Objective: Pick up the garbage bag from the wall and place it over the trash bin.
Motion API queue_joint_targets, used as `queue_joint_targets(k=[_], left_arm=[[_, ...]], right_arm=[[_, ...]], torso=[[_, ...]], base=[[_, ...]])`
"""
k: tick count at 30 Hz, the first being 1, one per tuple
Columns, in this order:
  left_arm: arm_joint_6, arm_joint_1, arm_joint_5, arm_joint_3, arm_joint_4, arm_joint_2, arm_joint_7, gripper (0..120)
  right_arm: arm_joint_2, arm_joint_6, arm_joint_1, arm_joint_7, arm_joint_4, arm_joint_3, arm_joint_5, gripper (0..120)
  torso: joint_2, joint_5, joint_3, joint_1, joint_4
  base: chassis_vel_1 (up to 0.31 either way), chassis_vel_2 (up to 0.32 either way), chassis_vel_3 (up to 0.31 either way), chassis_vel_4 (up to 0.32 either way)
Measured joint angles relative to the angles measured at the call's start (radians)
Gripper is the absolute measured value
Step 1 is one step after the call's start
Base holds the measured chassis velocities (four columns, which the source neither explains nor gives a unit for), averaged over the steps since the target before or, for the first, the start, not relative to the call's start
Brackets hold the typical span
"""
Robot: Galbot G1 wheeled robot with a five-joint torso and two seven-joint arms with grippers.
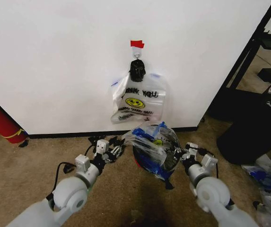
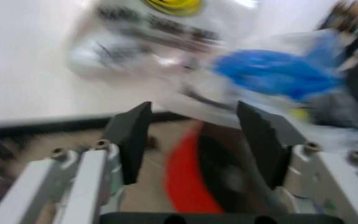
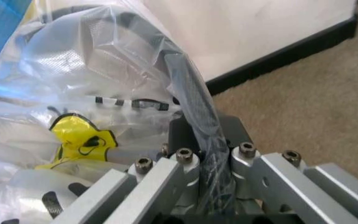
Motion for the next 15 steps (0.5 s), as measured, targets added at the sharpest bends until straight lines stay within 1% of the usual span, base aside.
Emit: queue_joint_targets(k=[4, 5, 8, 9, 10, 15], left_arm=[[0.019, 0.074, -0.104, 0.008, -0.112, -0.035, -0.004, 79], [0.019, 0.074, -0.104, 0.008, -0.112, -0.035, -0.004, 79], [0.061, 0.082, -0.18, 0.027, -0.15, -0.041, -0.014, 89], [0.078, 0.08, -0.207, 0.037, -0.154, -0.041, -0.026, 95], [0.094, 0.076, -0.229, 0.049, -0.154, -0.04, -0.041, 98], [0.121, 0.069, -0.275, 0.093, -0.127, -0.044, -0.084, 100]], right_arm=[[0.037, 0.119, -0.026, 0.018, -0.005, -0.02, -0.113, 0], [0.037, 0.119, -0.026, 0.018, -0.005, -0.02, -0.113, 0], [0.046, 0.193, -0.026, 0.017, -0.012, -0.033, -0.17, 0], [0.047, 0.217, -0.022, 0.015, -0.016, -0.038, -0.184, 0], [0.049, 0.241, -0.016, 0.012, -0.021, -0.041, -0.198, 0], [0.052, 0.298, -0.003, -0.011, -0.034, -0.05, -0.233, 0]], torso=[[0.0, 0.0, 0.0, 0.0, -0.0001], [0.0, 0.0, 0.0, 0.0, -0.0001], [0.0, -0.0001, 0.0, 0.0, -0.0003], [0.0, 0.0, 0.0, 0.0, -0.0002], [0.0, -0.0001, 0.0, 0.0, -0.0003], [0.0, -0.0001, 0.0, 0.0, -0.0001]], base=[[0.0, 0.0, 0.0, 0.0], [0.0, 0.0, 0.0, 0.0], [0.0, 0.0, 0.0, 0.0], [0.0, 0.0, 0.0, 0.0], [0.0, 0.0, 0.0, 0.0], [0.0, 0.0, 0.0, 0.0]])
